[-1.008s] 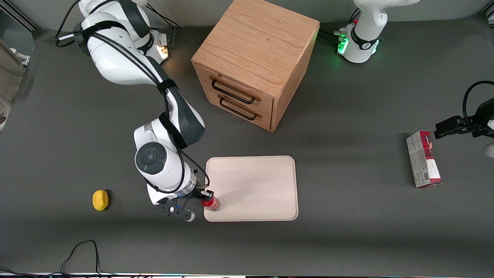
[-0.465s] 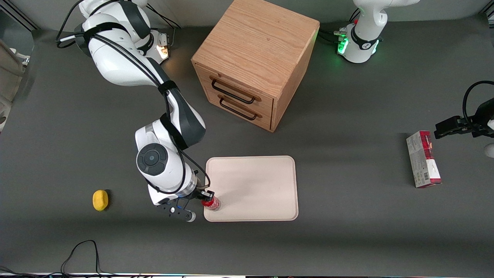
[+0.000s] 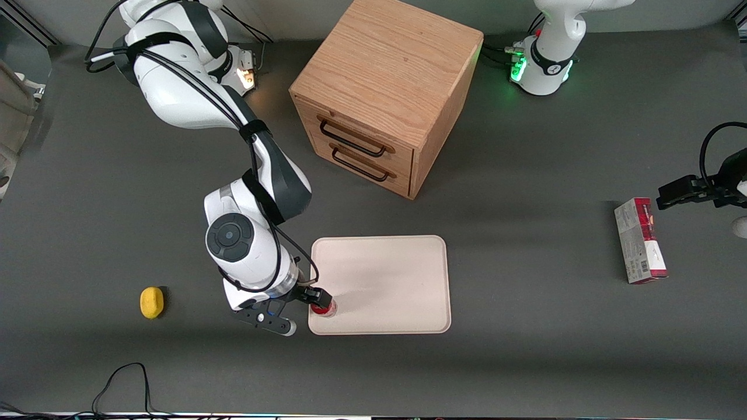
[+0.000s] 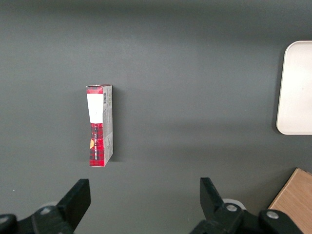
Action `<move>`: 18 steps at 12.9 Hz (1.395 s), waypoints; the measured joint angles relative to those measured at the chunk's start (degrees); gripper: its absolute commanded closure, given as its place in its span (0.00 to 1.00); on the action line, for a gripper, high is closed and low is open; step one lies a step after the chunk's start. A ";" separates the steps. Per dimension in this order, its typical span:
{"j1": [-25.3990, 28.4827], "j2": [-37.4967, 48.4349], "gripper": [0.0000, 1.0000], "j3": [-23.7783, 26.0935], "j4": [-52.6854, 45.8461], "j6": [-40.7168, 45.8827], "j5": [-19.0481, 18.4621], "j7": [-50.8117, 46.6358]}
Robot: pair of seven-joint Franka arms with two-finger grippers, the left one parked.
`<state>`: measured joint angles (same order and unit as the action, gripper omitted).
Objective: Place coke bottle on tray
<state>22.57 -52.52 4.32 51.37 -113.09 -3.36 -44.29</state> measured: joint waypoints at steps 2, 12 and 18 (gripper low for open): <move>-0.04 0.21 0.00 -0.16 -0.53 0.58 -0.03 0.00; -15.12 35.78 0.00 -1.35 35.07 11.82 3.66 30.81; -15.64 54.28 0.00 -8.31 51.68 13.30 5.57 44.01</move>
<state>6.93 1.76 -4.00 103.05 -99.79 2.21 -0.28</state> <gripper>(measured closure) 0.000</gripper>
